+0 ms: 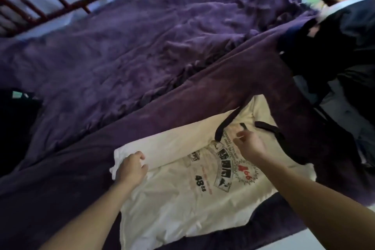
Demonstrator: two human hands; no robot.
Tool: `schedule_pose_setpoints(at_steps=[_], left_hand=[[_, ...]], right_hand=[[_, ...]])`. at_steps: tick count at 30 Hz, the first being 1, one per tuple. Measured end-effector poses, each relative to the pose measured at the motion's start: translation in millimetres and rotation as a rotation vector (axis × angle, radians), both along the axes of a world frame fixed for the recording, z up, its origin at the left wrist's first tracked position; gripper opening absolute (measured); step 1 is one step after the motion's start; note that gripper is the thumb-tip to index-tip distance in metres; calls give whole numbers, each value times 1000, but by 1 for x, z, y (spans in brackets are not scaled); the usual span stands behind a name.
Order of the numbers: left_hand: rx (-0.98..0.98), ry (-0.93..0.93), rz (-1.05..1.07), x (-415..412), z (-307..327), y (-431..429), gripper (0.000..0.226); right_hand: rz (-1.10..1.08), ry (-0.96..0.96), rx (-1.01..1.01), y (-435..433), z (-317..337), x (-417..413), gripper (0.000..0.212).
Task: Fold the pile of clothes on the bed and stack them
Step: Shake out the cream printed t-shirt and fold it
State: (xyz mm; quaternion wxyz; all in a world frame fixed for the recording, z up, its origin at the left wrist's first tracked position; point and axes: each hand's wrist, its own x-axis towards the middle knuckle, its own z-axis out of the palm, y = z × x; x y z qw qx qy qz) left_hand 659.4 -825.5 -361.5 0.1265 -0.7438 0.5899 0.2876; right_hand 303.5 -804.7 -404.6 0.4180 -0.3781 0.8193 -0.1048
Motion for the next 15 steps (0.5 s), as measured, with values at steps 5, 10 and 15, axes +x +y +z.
schedule_pose_setpoints(at_steps=[5,10,15], left_hand=[[-8,-228,-182,62,-55,30,44],[-149,-249,-227,78,-94,6,45],[-488,-76,82,105,-77,-68,13]], right_hand=[[-366,-227,66,-46,-46,40,53],[-589,-471,137,-79,-67,57,20],[-675,-626,19,-148,-41,68,16]])
